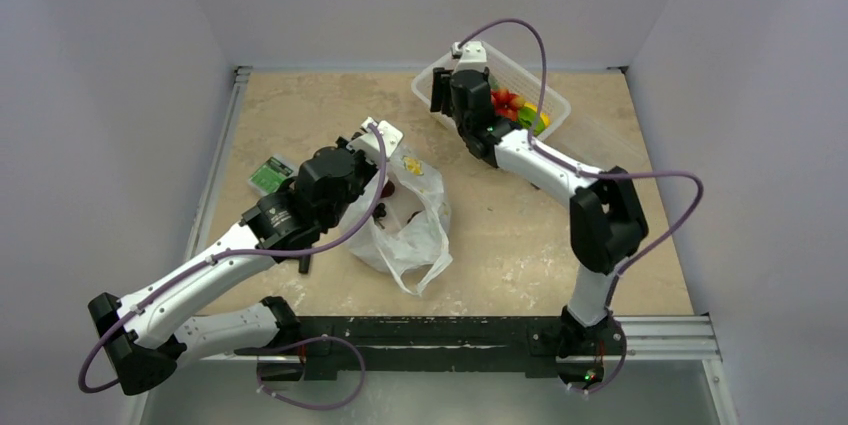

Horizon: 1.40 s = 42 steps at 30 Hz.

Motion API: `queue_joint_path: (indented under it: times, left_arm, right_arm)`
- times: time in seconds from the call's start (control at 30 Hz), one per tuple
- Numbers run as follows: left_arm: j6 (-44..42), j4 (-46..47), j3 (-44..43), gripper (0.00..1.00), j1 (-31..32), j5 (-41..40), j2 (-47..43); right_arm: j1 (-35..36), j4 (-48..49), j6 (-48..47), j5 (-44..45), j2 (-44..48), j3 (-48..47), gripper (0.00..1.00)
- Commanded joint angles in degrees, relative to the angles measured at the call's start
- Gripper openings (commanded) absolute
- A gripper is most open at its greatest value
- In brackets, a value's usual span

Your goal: Take the fake fruits out of the plastic bag

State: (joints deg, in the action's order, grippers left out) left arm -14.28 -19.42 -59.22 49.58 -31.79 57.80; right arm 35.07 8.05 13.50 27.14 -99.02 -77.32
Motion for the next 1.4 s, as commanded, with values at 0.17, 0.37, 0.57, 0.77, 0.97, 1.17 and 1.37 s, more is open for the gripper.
queue_joint_path:
  times: [0.17, 0.37, 0.57, 0.77, 0.97, 1.17, 1.37]
  left_arm:
    - [-1.62, 2.11, -0.81, 0.00, 0.25, -0.99, -0.20]
    - [-1.64, 2.12, -0.83, 0.00, 0.26, -0.69, -0.23]
    - [-1.72, 2.17, -0.90, 0.00, 0.25, -0.56, -0.32]
    - [-1.54, 1.95, -0.98, 0.00, 0.25, -0.39, -0.31]
    - [-1.54, 2.02, -0.82, 0.00, 0.25, -0.80, -0.29]
    - [-0.66, 1.42, -1.16, 0.00, 0.25, 0.58, 0.22]
    - [-0.49, 0.80, -1.37, 0.00, 0.99, -0.29, 0.12]
  right_arm:
    - [-5.30, -6.26, -2.80, -5.67, -20.18, -25.52, 0.17]
    - [-5.54, -10.95, -4.58, -7.64, -26.18, -33.68, 0.58]
    - [-5.58, -10.86, -4.05, -7.88, -21.46, -28.84, 0.92]
    - [-5.45, -9.73, 1.38, -7.72, -10.23, -14.60, 0.96]
    - [-5.00, -8.41, 7.37, -14.24, 4.27, 2.83, 0.95]
    - [0.64, -13.18, 7.60, -13.09, 16.02, 14.13, 0.95]
    - [9.78, -17.39, 7.19, -10.63, 29.73, 22.84, 0.88]
